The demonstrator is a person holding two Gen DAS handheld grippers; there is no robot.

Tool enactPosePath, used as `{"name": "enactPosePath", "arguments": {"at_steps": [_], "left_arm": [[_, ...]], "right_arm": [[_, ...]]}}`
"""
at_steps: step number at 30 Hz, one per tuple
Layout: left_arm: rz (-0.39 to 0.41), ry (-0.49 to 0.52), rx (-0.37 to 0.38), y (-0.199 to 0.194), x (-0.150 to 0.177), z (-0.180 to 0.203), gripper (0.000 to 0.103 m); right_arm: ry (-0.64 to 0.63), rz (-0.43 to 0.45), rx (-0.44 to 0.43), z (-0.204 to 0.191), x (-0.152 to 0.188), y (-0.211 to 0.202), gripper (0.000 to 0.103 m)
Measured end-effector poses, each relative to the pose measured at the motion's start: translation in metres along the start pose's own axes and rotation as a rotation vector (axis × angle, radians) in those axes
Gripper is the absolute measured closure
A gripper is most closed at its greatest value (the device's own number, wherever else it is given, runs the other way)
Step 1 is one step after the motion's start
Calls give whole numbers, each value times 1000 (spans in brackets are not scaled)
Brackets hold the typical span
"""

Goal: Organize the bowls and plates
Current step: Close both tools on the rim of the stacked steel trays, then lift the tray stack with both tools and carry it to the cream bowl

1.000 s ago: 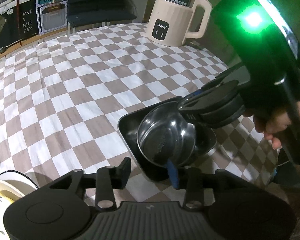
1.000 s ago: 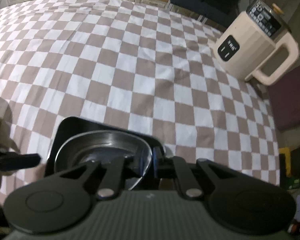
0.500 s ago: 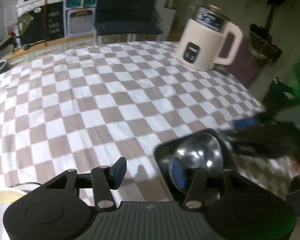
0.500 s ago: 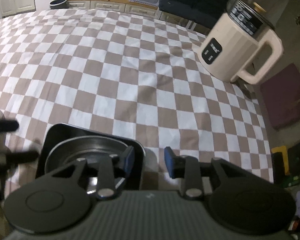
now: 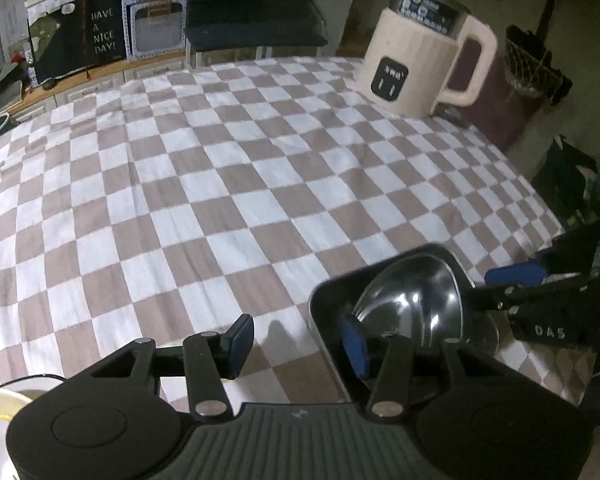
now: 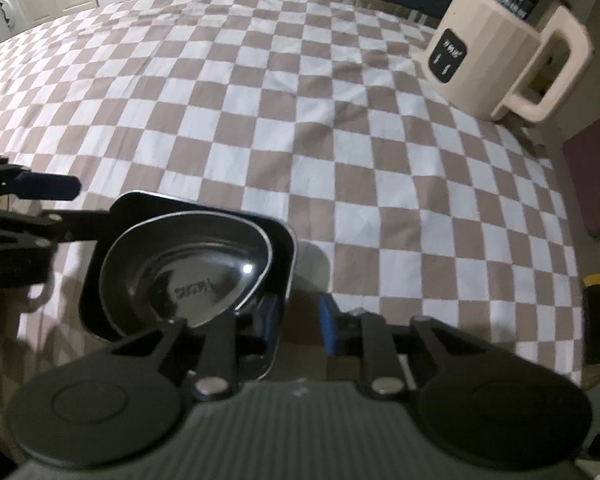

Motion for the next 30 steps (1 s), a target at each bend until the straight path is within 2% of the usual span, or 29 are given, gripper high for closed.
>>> {"name": "enactPosePath", "arguments": {"at_steps": [3,5,11,13,17,20,23,30], "left_arm": [[-6,-18,17,2,2,-2,56],[-11,-16,17,2,4,-3,62],[-16,-14,33,1,9,-3,62],[-27,-19,52,1,11,-2,67],[-56,-41,106,3,13,3,82],[-62,-36,124,3,14,6,90],[-77,-42,140,4,16,7,92],[-113,-71,178,6,21,6,92]], "right_arm": [[14,-11,-19,5,1,6,78],[39,-15,-48,10,2,8,78],[53,-21,-86,16,3,12,78],[50,-26,-92,15,2,13,81],[54,-45,-116,16,2,17,90],[66,-51,-133,15,4,18,92],[83,-55,-154,16,5,19,97],[100,-56,-150,13,6,19,97]]}}
Point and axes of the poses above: each gripper's, at about its wrist camera, not at the fingertips, and y roughly the way its jaws point, z to its right, x to its underside, the point moved 4 cm from there along y, roughly the way its jaws point, and after that the axes turned 6 degrees about y, right-handed, at the moved point
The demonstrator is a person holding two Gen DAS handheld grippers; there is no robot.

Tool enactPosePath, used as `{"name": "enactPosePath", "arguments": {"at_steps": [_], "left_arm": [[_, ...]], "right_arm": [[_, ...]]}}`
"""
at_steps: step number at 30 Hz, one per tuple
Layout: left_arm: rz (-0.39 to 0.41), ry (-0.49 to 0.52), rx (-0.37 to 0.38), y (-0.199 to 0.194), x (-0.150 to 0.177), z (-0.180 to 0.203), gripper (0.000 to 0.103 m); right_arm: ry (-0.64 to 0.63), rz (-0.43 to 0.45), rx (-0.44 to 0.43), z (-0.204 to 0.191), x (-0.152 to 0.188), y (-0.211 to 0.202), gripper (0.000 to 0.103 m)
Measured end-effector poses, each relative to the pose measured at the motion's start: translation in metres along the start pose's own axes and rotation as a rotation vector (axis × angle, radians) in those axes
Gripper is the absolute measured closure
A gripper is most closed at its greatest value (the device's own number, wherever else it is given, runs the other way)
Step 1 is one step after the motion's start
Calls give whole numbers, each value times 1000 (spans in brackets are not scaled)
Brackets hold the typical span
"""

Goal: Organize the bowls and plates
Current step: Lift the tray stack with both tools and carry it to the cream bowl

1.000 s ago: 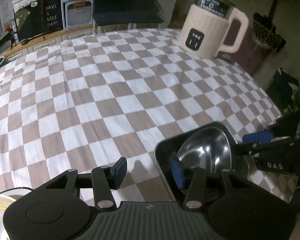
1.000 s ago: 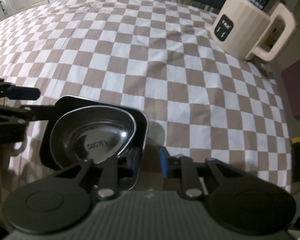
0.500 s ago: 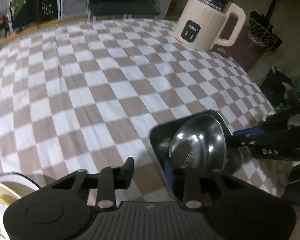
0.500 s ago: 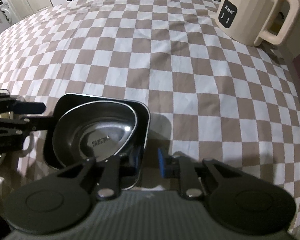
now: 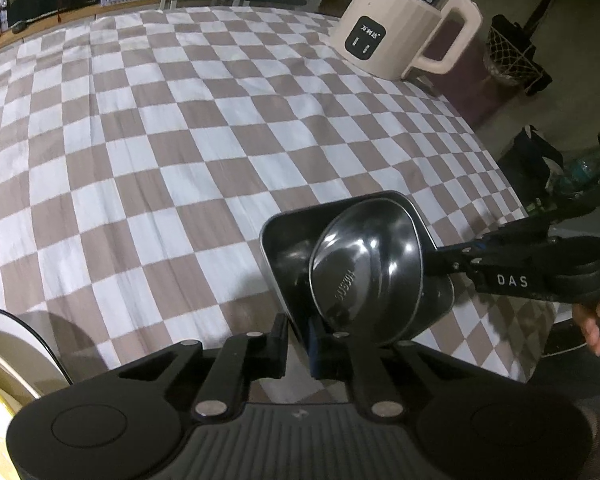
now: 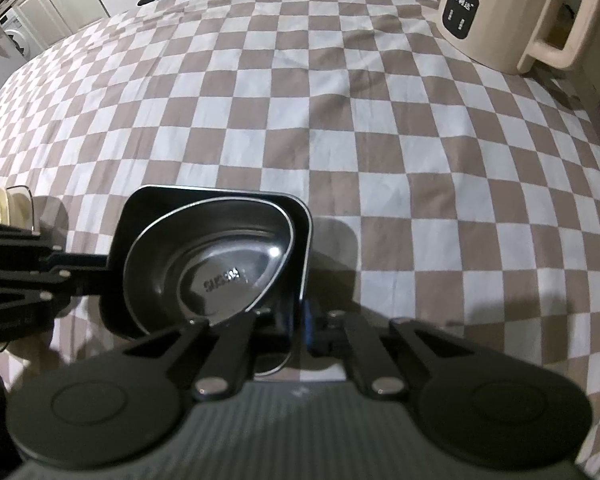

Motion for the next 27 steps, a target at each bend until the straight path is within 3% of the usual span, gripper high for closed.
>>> {"name": "enactPosePath", "arguments": {"at_steps": [9,16,27], "left_arm": [[51,26,-38,-11,-2,2,93],[204,15,-34,-53,-15,-2,93],[417,-22,-41,-131,-16,-12,93]], "right_arm": [[0,43,-15,-7,2,-17,97],[27,150,-62,-11,-3,-45,97],[26,394,-177,-43,-11,-102,97]]}}
Point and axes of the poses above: each gripper's, at about its wrist camera, not at the fingertips, and y roughly the way its jaws point, z to its right, x to its underside, the point moved 4 cm from there along y, roughly the way its jaws point, and after that the axes turned 6 degrees about y, right-handed, at the moved point
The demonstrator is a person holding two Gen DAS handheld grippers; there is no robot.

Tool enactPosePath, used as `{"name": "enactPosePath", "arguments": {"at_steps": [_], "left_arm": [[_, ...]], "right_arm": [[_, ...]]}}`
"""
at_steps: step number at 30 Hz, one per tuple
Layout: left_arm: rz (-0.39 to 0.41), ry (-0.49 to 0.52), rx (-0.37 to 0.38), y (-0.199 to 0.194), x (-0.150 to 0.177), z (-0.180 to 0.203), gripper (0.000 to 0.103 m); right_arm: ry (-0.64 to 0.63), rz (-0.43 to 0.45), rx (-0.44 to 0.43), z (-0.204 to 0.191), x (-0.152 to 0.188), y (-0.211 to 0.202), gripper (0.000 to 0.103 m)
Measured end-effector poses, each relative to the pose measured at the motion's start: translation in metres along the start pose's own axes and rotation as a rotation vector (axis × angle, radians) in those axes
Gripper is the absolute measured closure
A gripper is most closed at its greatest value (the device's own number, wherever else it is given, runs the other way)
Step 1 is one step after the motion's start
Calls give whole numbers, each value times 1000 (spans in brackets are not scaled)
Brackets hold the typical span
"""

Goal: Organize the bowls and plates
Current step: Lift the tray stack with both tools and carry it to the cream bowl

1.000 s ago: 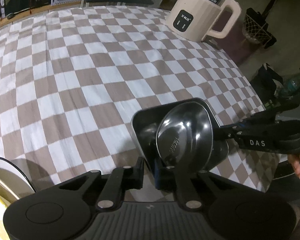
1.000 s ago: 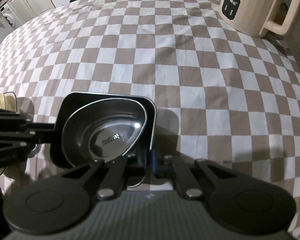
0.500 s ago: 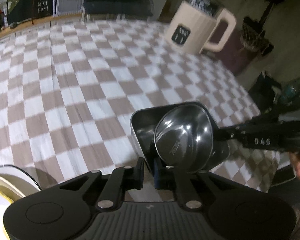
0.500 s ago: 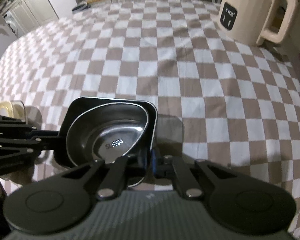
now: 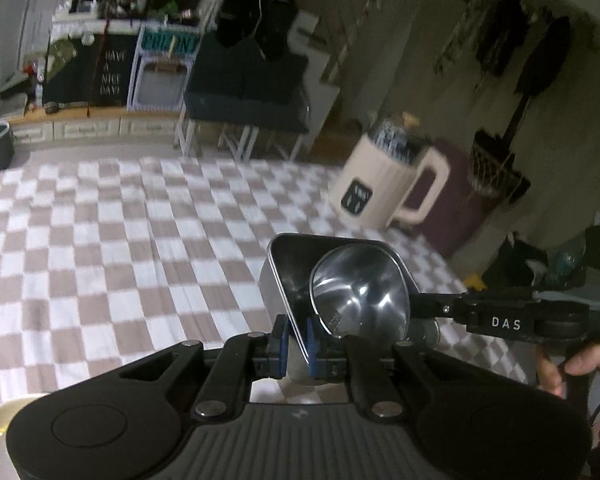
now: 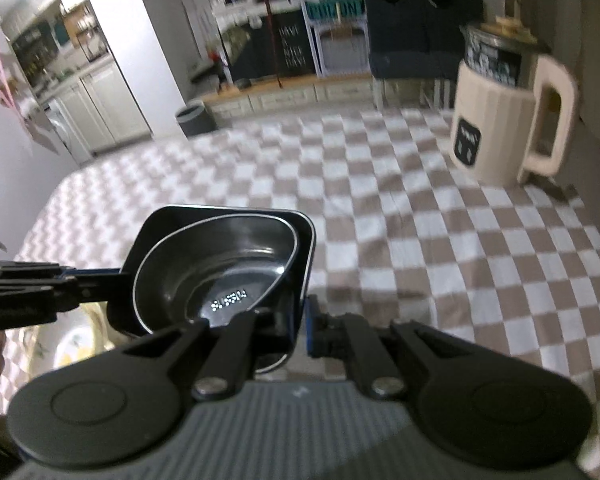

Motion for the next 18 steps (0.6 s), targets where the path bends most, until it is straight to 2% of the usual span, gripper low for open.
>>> {"name": "enactPosePath", "arguments": {"at_steps": [12,18], "left_arm": [[192,-57,-38,-90,-6,-27,94],[255,-60,-96,-127,4,-38,94]], "right_arm": [[-39,184,-166,-59,-13,-37,96],[-84,218,-214,-88,-9,-42,95]]}}
Point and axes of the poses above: each gripper's, at about its wrist camera, not at the fingertips, and y roughly the way its jaws point, z to its right, x to its underside, the point moved 4 cm from there along y, roughly the way its jaws point, and after that the axes turned 6 degrees about y, right-handed, at the moved point
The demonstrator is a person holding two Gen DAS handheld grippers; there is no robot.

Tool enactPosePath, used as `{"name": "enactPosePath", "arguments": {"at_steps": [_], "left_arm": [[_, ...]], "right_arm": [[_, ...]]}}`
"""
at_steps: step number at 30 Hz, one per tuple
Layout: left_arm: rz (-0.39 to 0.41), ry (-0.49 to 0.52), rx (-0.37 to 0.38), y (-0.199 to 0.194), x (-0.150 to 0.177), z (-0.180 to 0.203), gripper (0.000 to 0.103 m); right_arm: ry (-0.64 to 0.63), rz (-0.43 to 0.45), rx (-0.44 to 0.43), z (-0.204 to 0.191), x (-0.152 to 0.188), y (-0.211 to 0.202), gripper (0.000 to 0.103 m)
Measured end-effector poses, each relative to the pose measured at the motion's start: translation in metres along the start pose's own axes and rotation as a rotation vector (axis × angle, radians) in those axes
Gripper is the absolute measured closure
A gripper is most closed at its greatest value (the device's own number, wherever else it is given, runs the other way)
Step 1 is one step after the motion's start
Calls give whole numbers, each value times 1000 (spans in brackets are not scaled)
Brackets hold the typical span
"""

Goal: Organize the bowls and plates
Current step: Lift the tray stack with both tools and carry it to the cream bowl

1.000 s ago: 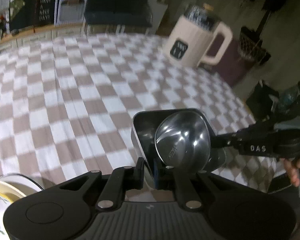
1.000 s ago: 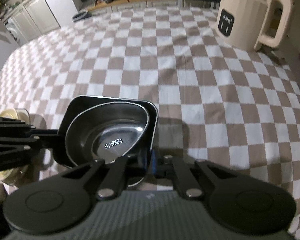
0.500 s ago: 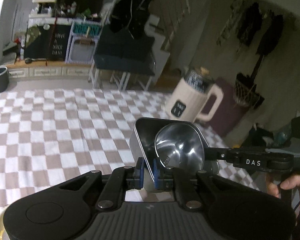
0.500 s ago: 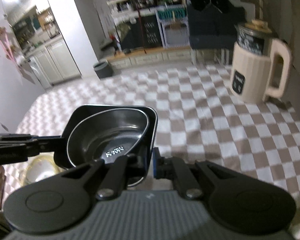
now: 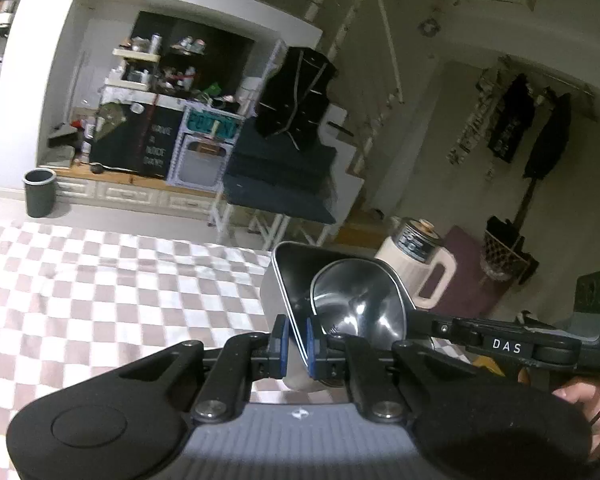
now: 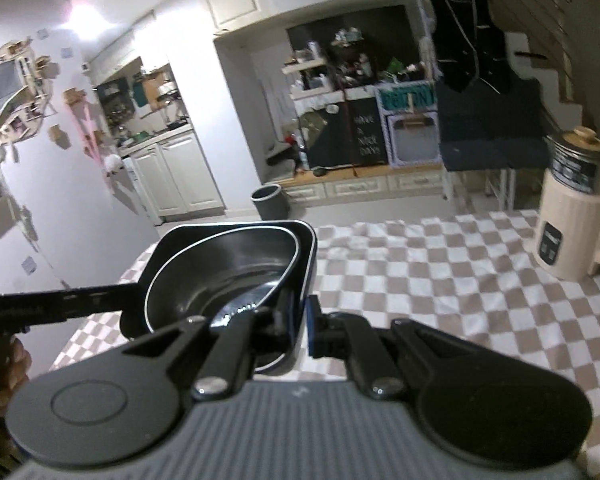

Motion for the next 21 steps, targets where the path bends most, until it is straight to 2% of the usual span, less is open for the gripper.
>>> {"name": "enactPosePath", "arguments": {"at_steps": [9,15,21], "left_arm": [[33,-30,-51,-41,11,-29,94],[15,-38,-81,-55,23,-47,93],[-47,-41,-95,-55,41,-66,92]], "right_arm": [[16,4,-71,-34,13,14,95],[64,-76,-88,-57,30,34,95],[30,-186,-60,-61,46,55,95]]}}
Point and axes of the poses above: each gripper's, at about its wrist camera, not at the fingertips, and y roughly the way its jaws point, z to its right, x to its underside, the point moved 4 cm from there along y, roughly the way its jaws point, and after that the axes turned 6 degrees about y, right-handed, at the moved point
